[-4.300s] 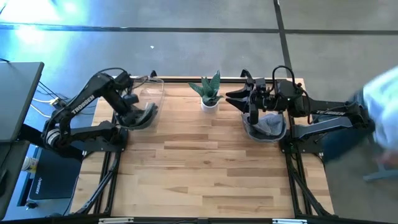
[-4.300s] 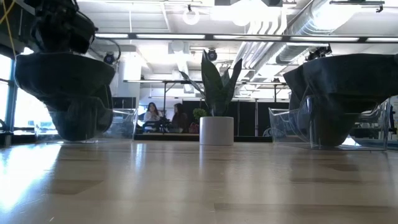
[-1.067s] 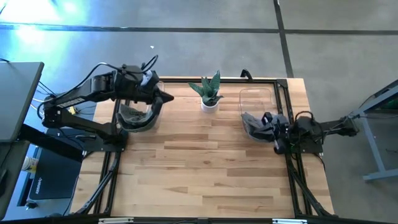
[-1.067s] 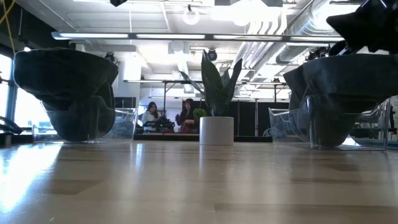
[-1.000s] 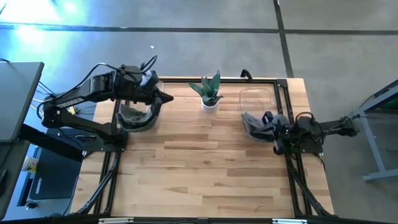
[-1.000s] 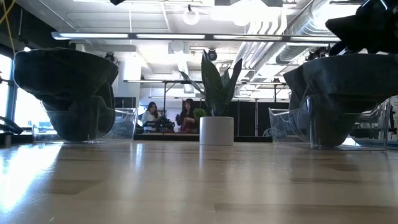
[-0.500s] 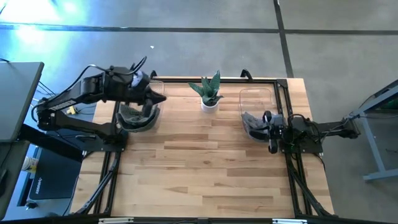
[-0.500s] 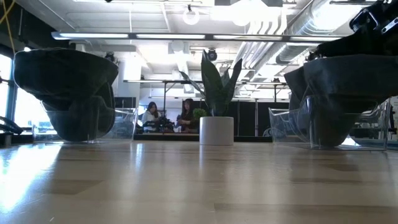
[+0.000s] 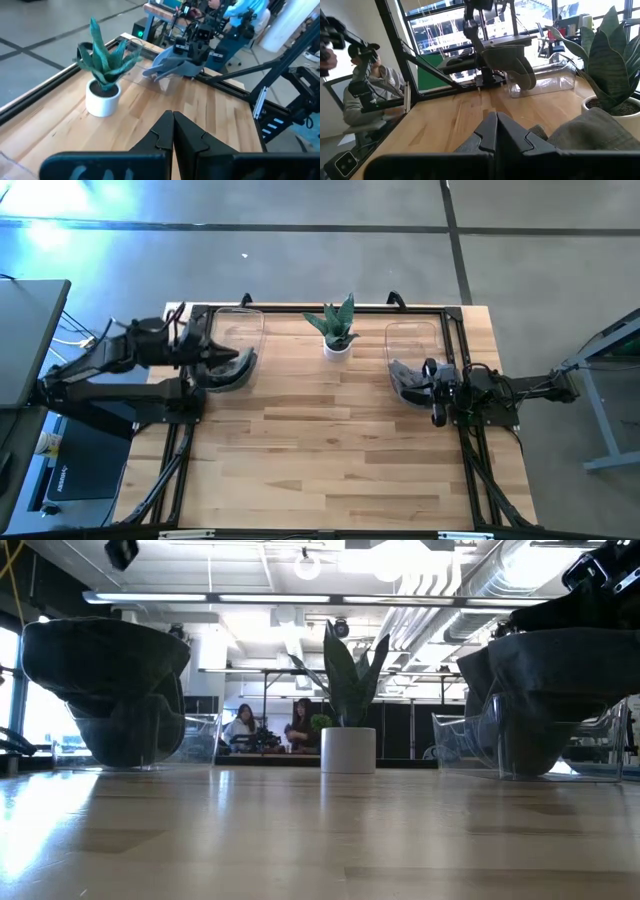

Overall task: Pick & Place hat
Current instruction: Return to Home Position

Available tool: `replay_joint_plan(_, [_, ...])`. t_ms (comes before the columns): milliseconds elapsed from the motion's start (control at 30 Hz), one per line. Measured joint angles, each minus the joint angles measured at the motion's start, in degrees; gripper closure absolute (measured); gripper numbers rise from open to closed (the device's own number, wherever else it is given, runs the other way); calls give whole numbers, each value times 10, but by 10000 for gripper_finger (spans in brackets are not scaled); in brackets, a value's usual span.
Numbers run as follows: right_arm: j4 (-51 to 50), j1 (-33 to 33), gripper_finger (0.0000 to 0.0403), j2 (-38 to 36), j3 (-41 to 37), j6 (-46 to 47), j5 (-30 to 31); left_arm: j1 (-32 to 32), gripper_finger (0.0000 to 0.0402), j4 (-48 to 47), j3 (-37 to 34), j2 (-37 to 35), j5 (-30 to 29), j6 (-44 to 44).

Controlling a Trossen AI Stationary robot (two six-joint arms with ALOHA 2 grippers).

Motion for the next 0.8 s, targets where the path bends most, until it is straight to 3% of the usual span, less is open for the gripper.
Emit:
replay_joint_plan(367, [1, 0, 400, 0, 0, 0, 0, 0, 401, 185, -269, -164, -1, -19])
replay_joint_plan(700, [1, 0, 400, 0, 0, 0, 0, -64, 401, 223, -380, -301, -30, -11])
replay_joint_plan(800, [2, 0, 400, 0, 0, 0, 0, -92, 401, 228, -399, -297, -55, -9])
